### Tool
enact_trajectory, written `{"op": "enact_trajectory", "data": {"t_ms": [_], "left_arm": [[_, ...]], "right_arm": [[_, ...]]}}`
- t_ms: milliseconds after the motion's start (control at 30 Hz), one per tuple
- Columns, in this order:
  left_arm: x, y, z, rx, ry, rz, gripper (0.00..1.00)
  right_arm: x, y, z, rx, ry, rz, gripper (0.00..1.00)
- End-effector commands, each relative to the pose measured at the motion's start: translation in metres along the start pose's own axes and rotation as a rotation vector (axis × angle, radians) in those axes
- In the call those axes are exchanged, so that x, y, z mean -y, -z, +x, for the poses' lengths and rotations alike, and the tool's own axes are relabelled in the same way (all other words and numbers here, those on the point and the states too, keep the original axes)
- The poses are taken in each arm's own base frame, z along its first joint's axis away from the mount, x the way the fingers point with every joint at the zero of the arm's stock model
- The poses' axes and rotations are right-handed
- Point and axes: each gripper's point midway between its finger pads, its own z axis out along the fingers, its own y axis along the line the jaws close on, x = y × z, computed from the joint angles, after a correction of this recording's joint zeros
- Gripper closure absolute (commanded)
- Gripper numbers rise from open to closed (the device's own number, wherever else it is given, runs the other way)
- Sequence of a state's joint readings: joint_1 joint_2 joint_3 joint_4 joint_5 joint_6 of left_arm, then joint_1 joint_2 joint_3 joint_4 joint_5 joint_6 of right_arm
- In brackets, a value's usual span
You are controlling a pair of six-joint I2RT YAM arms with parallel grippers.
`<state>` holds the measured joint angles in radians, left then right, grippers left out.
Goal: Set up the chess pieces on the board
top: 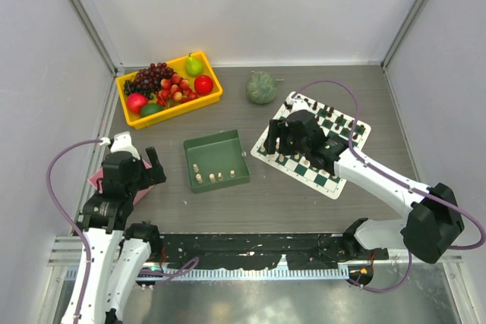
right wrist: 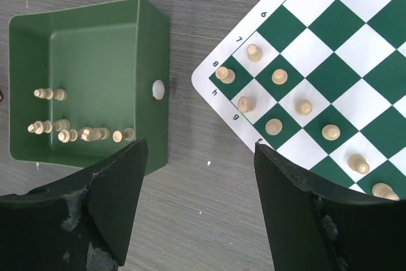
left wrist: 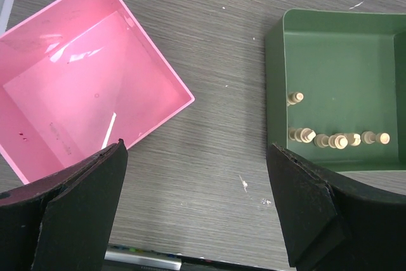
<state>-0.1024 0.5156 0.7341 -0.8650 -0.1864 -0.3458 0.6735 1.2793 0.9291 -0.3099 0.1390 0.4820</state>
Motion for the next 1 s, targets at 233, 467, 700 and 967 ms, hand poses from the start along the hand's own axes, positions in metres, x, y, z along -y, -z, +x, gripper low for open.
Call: {"op": "enact_trajectory", "data": {"t_ms": [233, 467, 700, 967], "left_arm": [[0.004, -0.012, -0.003, -0.023, 0.016, -0.005, 0.01], [0.006, -0.02, 0.002, -0.068, -0.022, 0.0, 0.01], [-0.006, -0.022, -0.003, -0.046, -0.046, -0.067, 0.01], [-0.005, -0.009, -0.014, 0.071, -0.021, -0.03, 0.01]], "right_arm": [[-0.048, 0.004, -0.017, -0.036, 0.035, -0.196, 0.19], [-0.083, -0.007, -0.025, -0.094, -0.034, -0.377, 0.12], [-0.083, 0.02, -0.055, -0.259, -0.026, -0.292, 0.12], [-0.031, 0.037, -0.105, 0.035, 0.115, 0.03, 0.05]]}}
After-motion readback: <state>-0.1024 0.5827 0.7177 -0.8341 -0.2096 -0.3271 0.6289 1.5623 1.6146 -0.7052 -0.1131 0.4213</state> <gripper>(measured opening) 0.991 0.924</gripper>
